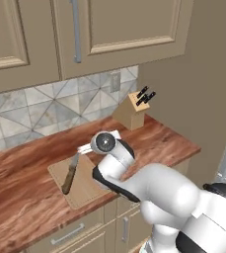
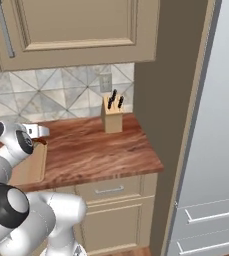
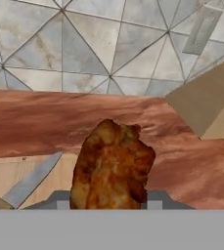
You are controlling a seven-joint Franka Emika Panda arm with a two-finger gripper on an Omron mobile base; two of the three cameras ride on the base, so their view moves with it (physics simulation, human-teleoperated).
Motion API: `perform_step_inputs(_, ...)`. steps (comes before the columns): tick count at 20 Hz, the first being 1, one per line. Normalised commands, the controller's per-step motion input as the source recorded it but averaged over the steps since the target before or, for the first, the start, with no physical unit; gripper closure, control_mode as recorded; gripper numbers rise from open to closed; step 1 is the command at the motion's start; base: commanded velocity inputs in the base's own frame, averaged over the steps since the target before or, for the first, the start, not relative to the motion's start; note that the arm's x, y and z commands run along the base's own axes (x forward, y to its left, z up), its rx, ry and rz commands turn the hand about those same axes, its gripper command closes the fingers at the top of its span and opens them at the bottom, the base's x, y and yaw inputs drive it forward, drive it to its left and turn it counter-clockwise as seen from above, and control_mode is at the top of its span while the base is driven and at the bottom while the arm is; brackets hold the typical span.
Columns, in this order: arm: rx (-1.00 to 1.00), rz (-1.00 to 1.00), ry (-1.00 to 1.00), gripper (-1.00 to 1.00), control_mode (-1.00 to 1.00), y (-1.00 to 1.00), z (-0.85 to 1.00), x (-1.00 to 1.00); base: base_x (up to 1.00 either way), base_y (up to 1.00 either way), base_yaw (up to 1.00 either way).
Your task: Pick up the knife from the drawer and place it on the cutting board. Then place the meat from the plate to the cutting board.
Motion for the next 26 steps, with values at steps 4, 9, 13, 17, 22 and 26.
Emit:
perform_step_inputs(4,0.0,0.0,0.0,1.0,1.0,0.0,0.0,0.0,0.49,0.16,-0.05)
perform_step_inputs(9,0.0,0.0,0.15,1.0,-1.0,0.05,0.0,0.0,0.0,0.0,0.0)
perform_step_inputs(13,0.0,0.03,0.51,1.0,-1.0,0.04,0.0,0.0,0.0,0.0,0.0)
perform_step_inputs(17,0.04,0.04,0.41,1.0,-1.0,0.0,-0.02,0.0,0.0,0.0,0.0)
perform_step_inputs(22,0.02,0.0,0.1,1.0,-1.0,0.0,-0.2,0.0,0.0,0.0,0.0)
perform_step_inputs(26,-0.03,0.0,0.19,1.0,-1.0,0.07,-0.61,0.0,0.0,0.0,0.0)
